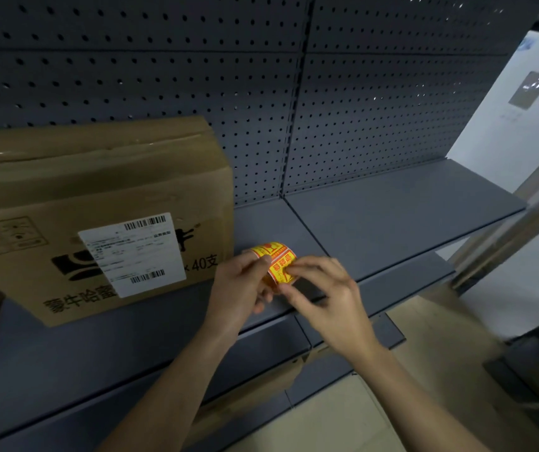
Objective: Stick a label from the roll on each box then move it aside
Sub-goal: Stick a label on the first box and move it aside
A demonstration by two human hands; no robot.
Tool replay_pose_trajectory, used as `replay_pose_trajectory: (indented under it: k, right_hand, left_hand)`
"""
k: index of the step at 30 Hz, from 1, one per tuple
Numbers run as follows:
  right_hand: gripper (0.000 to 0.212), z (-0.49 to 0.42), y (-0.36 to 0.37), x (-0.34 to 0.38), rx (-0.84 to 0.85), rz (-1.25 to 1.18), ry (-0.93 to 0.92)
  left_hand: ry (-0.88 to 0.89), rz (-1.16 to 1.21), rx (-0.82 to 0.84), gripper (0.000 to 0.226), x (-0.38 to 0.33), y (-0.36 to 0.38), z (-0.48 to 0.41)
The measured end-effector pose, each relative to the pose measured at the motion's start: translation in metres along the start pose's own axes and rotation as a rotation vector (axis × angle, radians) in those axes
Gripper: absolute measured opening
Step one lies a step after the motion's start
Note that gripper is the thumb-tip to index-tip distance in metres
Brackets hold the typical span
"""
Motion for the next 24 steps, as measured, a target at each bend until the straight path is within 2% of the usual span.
replay_pose_trajectory:
  k: [5,9,14,24]
  right_hand:
    - [0.022,-0.005,-0.006,-0.001,0.006,-0.111,0.067]
    - [0.025,-0.007,-0.001,0.015,0.083,-0.055,-0.034]
    - [0.026,-0.005,0.005,0.022,0.159,-0.020,-0.123]
    - [0.025,0.000,0.013,0.013,0.206,-0.075,-0.077]
  left_hand:
    - [0.034,-0.017,0.106,0.028,-0.004,-0.003,0.003]
    - [0.063,0.060,0.186,0.030,-0.009,-0.001,0.010]
    - [0.016,0.132,0.194,0.025,-0.008,-0.003,0.018]
    - [-0.070,0.197,0.219,0.016,0.001,0.001,0.029]
Point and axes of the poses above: each hand's wrist, its own z-axis away from the middle knuckle, its own y-axis out of the palm, x = y × z, the point moved 10 cm from there along -z, towards the middle knuckle, and after that the axes turned 12 degrees about y, right-handed, at the moved point
